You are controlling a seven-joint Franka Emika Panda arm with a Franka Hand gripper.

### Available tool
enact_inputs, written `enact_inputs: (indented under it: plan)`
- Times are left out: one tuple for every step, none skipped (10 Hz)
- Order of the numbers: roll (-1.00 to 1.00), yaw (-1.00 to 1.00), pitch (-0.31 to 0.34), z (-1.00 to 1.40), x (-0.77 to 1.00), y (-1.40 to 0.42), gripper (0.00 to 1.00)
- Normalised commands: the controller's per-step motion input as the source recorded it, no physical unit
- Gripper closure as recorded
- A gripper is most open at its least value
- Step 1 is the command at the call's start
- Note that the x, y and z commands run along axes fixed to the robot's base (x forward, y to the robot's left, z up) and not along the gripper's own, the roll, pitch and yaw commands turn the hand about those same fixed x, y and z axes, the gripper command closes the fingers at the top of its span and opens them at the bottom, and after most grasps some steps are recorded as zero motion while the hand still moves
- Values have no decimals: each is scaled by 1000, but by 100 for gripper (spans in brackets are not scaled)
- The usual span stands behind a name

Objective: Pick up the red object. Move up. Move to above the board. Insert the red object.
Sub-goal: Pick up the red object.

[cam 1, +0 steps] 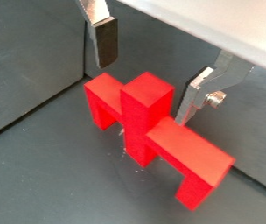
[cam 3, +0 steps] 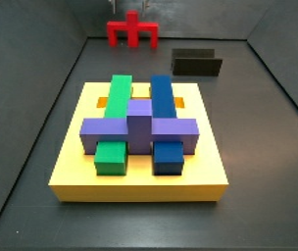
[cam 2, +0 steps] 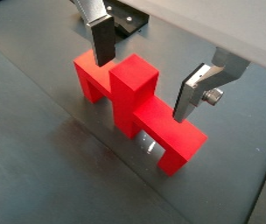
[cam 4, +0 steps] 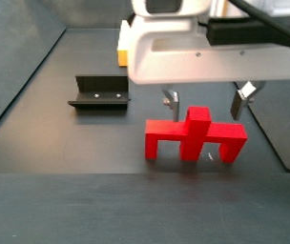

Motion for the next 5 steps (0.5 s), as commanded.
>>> enact_inputs:
  plan:
    - [0,149,0,-294,40,0,0]
    - [0,174,0,-203,186,0,0]
    - [0,123,0,-171,209,0,0]
    - [0,86,0,-123,154,0,0]
    - [0,0,26,0,214,-126,0]
